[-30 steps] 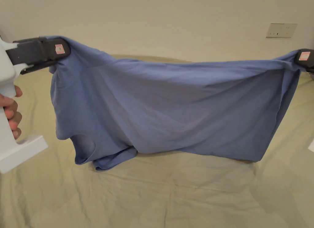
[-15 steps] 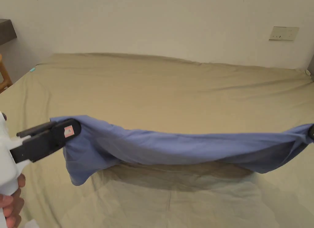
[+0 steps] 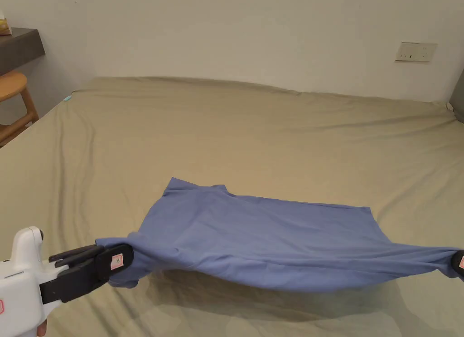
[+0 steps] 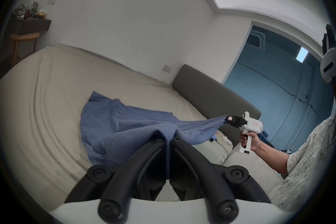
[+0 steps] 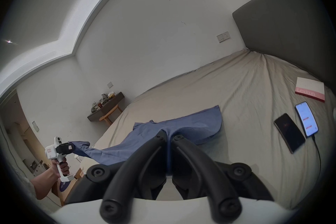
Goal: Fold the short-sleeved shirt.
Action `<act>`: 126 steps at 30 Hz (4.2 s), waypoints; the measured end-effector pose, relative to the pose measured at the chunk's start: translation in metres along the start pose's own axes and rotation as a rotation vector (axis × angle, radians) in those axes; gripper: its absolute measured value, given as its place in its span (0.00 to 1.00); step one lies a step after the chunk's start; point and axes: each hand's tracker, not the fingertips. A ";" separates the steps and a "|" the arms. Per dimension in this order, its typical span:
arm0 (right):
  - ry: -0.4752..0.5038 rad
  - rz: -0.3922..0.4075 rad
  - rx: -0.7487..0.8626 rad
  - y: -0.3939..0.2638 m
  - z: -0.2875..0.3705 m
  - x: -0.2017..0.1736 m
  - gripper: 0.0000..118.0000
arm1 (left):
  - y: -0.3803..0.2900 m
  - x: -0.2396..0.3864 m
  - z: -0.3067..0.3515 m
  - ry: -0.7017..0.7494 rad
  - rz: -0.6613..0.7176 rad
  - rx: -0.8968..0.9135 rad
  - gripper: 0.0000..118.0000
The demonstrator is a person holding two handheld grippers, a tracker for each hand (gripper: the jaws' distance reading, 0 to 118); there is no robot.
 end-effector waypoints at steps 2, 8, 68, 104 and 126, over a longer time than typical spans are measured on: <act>-0.005 -0.012 -0.014 -0.011 0.008 0.002 0.02 | -0.012 -0.002 0.006 0.008 0.006 -0.033 0.00; -0.040 0.000 -0.075 -0.046 0.022 0.013 0.02 | -0.047 -0.012 0.017 0.023 0.052 -0.113 0.00; -0.183 0.096 -0.366 -0.148 0.042 0.062 0.96 | -0.157 -0.064 0.064 0.216 0.207 -0.286 0.87; -0.210 0.136 -0.255 -0.142 0.112 0.042 0.00 | -0.190 -0.040 0.036 0.282 0.026 -0.302 0.58; -0.173 0.240 -0.358 -0.170 0.067 0.048 0.00 | -0.172 -0.037 -0.005 0.321 0.030 -0.321 0.03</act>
